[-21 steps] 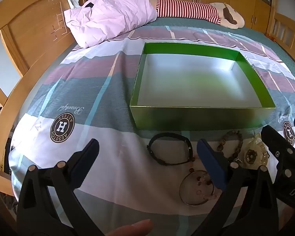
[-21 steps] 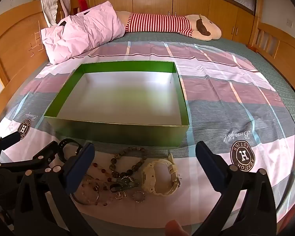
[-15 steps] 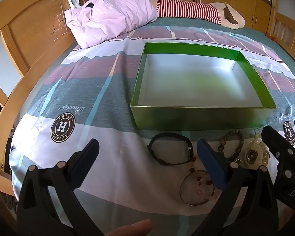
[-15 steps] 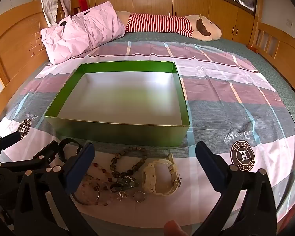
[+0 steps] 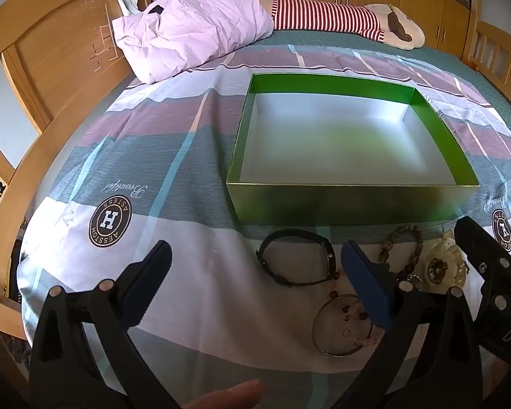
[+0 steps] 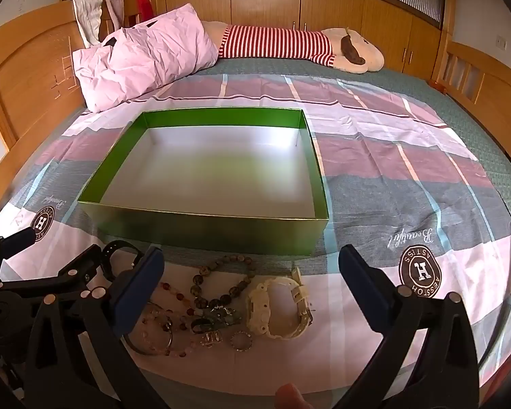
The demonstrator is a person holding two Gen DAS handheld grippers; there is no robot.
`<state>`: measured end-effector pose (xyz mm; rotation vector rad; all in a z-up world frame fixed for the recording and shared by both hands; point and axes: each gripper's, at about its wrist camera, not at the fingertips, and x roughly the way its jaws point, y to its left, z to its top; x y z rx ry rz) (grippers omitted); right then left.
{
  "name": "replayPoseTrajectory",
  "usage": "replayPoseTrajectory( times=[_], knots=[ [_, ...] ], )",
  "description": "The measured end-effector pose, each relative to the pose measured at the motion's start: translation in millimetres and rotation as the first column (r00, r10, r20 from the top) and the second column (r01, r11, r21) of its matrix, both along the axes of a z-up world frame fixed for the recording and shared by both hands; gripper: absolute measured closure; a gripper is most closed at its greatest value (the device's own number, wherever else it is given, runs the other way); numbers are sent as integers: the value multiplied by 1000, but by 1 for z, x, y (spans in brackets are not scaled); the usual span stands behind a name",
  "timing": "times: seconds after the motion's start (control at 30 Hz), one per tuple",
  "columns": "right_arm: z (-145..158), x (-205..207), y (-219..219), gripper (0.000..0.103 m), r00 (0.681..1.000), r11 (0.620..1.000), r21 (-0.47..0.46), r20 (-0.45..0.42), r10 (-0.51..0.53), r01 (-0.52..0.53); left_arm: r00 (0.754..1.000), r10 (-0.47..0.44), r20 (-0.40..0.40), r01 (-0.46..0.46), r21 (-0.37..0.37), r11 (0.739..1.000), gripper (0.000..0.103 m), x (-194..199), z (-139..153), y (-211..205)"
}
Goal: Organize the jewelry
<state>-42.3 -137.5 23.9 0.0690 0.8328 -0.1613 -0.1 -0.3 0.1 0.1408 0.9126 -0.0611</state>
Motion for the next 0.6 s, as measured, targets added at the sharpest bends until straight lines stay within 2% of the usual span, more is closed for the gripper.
replayPoseTrajectory(
  times=[0.6],
  knots=[
    [-1,2,0,1,1000,1000,0,2,0,0,1000,1,-1,-1,3,1000,2,0,0,-1]
  ],
)
